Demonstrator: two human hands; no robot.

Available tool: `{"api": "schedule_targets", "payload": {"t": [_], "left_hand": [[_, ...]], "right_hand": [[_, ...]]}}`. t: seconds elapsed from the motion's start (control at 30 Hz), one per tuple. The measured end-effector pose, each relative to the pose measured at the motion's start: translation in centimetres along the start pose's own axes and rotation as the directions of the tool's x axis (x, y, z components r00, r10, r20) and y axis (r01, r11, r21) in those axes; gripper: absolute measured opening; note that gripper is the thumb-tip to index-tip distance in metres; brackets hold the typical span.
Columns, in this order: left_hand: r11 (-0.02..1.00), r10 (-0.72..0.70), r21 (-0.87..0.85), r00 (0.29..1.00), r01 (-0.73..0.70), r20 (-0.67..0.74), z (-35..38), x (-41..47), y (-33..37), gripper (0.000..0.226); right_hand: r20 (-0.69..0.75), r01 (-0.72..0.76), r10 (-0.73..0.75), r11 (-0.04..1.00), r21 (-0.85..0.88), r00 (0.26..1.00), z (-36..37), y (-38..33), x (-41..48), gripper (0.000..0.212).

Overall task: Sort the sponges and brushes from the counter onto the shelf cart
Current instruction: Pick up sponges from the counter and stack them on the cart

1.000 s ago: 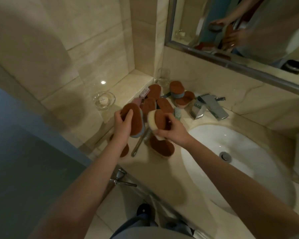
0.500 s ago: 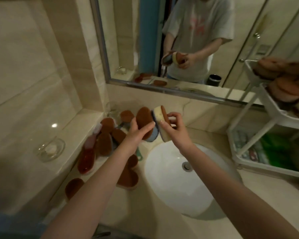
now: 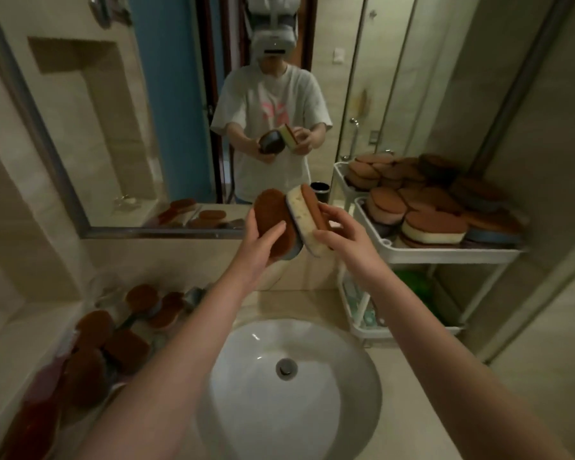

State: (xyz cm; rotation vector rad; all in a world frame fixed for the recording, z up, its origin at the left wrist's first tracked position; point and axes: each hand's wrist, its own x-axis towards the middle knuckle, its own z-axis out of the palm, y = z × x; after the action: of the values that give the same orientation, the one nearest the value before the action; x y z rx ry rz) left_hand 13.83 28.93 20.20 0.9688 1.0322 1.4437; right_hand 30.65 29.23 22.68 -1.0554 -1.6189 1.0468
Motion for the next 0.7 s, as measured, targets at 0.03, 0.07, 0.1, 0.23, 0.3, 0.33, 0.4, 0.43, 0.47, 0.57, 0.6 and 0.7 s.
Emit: {"api": "schedule_targets", "payload": {"t": [0.03,0.07,0.1,0.23,0.3,0.33,0.4,0.43,0.47,0.57,0.6,0.7], "left_hand": [[1.0,0.002,-0.013,1.0,-0.002,-0.006,1.3,0.6,0.3,0.063],[1.0,0.001,-0.028,1.0,-0.001,-0.009,2.7,1.1,0.6,0.061],[0.999,0.002,-0.035,1.0,-0.002,-0.011,4.0,1.6,0.9,0.059],[0.999,0.032,-0.001,0.999,-0.032,0.009,9.2,3.5,1.5,0.055],[1.0,0.018,0.0,1.0,-0.018,0.009,11.7,4.6,1.5,0.053],[1.0,0.002,-0.002,1.0,-0.002,0.003,13.0,5.2,1.5,0.051],[0.999,-0.04,0.004,0.999,0.04,-0.005,15.3,6.2,1.5,0.051],[0.998,-0.059,0.009,0.998,0.059,-0.002,16.4,6.6,1.5,0.053],[0.997,-0.07,0.015,0.998,0.07,0.003,17.4,7.1,1.4,0.056],[0.997,-0.076,0.009,0.997,0.076,-0.023,20.1,8.3,1.0,0.058],[0.997,-0.075,0.009,0.997,0.075,-0.035,20.9,8.7,0.8,0.056],[0.997,-0.067,0.045,0.996,0.07,-0.059,22.5,10.1,0.4,0.044]], "right_hand": [[-0.014,0.004,-0.004,1.0,-0.004,1.0,-1.3,-0.2,0.2,0.063],[-0.033,0.013,-0.013,1.0,-0.004,0.999,-2.5,-0.3,0.5,0.063],[-0.055,0.027,-0.027,1.0,0.002,0.998,-3.7,-0.4,0.7,0.061],[-0.169,0.078,-0.079,0.997,-0.012,0.982,-8.0,-0.5,1.4,0.051],[-0.231,0.071,-0.073,0.997,-0.019,0.97,-10.2,0.0,1.9,0.049],[-0.262,0.066,-0.07,0.998,-0.021,0.963,-11.4,0.4,2.1,0.049],[-0.331,0.058,-0.073,0.997,-0.057,0.941,-13.8,1.1,2.7,0.047],[-0.367,0.05,-0.079,0.995,-0.086,0.927,-14.9,1.4,2.9,0.045],[-0.402,0.043,-0.089,0.992,-0.121,0.911,-16.1,1.7,3.0,0.043],[-0.454,0.01,-0.146,0.957,-0.289,0.879,-19.6,2.8,3.6,0.043],[-0.453,-0.01,-0.165,0.934,-0.358,0.876,-20.7,3.2,3.9,0.044],[-0.457,-0.084,-0.215,0.832,-0.549,0.863,-23.3,3.7,5.3,0.048]]}}
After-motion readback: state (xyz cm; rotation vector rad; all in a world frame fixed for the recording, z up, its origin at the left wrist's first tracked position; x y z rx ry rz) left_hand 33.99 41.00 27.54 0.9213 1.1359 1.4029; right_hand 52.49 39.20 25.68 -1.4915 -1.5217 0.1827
